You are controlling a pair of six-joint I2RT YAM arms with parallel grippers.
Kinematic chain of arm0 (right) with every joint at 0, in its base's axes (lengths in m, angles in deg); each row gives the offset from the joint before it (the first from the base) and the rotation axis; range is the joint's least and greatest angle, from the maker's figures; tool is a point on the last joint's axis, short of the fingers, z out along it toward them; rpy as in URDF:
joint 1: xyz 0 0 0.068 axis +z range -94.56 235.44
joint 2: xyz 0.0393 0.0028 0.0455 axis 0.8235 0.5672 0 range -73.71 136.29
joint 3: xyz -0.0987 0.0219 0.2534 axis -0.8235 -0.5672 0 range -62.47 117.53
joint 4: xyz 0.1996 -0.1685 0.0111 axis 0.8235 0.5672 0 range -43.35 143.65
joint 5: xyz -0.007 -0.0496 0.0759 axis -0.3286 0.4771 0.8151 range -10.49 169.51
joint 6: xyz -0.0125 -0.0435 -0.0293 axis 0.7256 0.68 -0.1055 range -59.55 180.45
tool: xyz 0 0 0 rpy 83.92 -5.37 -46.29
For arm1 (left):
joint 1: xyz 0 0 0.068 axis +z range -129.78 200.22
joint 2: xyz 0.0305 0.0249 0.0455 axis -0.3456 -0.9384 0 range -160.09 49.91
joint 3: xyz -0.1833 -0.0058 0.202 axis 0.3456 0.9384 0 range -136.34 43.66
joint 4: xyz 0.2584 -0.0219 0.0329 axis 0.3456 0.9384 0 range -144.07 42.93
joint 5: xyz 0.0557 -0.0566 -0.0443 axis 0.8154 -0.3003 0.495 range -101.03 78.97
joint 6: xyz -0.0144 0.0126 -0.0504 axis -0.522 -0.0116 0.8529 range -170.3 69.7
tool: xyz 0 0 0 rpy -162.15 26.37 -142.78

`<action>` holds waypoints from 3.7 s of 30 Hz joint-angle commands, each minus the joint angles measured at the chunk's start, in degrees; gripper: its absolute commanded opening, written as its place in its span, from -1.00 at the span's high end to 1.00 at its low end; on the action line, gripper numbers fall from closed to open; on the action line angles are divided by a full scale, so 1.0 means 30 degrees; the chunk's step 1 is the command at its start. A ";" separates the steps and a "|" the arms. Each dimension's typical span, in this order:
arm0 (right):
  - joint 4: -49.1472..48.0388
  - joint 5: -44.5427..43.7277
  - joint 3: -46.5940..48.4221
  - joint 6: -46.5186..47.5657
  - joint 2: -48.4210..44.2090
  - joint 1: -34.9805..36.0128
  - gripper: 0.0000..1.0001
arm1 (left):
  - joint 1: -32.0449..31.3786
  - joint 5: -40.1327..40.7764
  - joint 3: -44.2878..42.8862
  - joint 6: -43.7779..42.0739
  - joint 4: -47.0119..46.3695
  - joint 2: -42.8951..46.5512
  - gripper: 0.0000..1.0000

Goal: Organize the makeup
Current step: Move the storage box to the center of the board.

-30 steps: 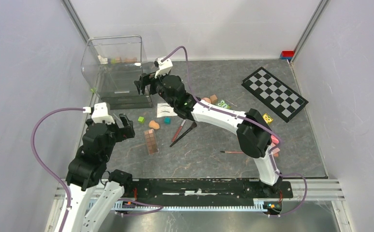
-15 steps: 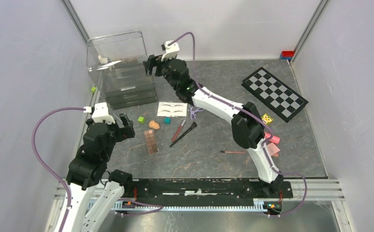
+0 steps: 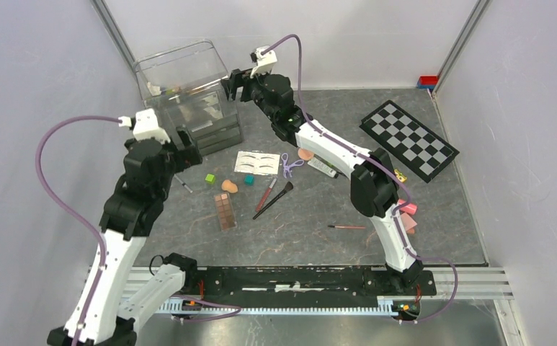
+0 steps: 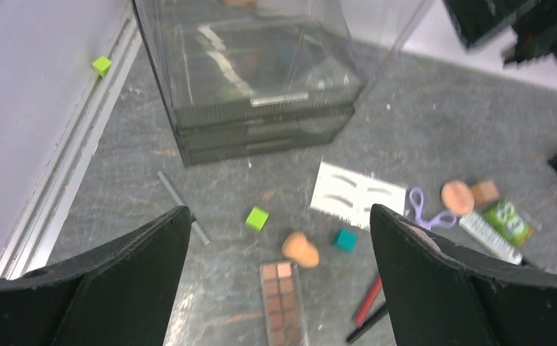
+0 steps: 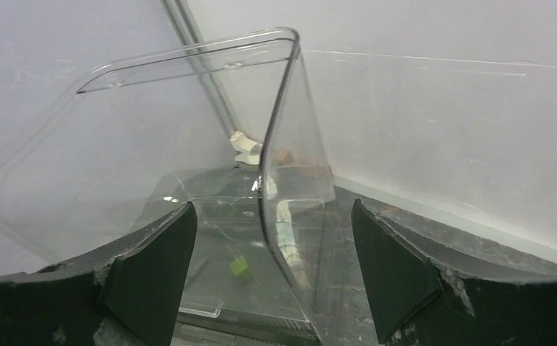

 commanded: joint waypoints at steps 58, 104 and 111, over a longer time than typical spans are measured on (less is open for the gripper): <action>-0.0623 0.1854 -1.9983 0.1619 -1.6449 -0.1194 -0.73 | 1.1211 -0.4014 0.1257 0.4144 -1.4262 -0.7180 -0.56; 0.0730 0.2577 -2.0189 0.1850 -1.5705 -0.1971 -0.74 | 1.2944 -1.0065 0.1276 0.5466 -1.9656 -1.1294 -0.43; 0.0888 0.2562 -2.0219 0.1827 -1.5694 -0.2072 -0.75 | 1.2920 -1.2129 0.0218 0.5490 -1.9913 -1.2779 0.17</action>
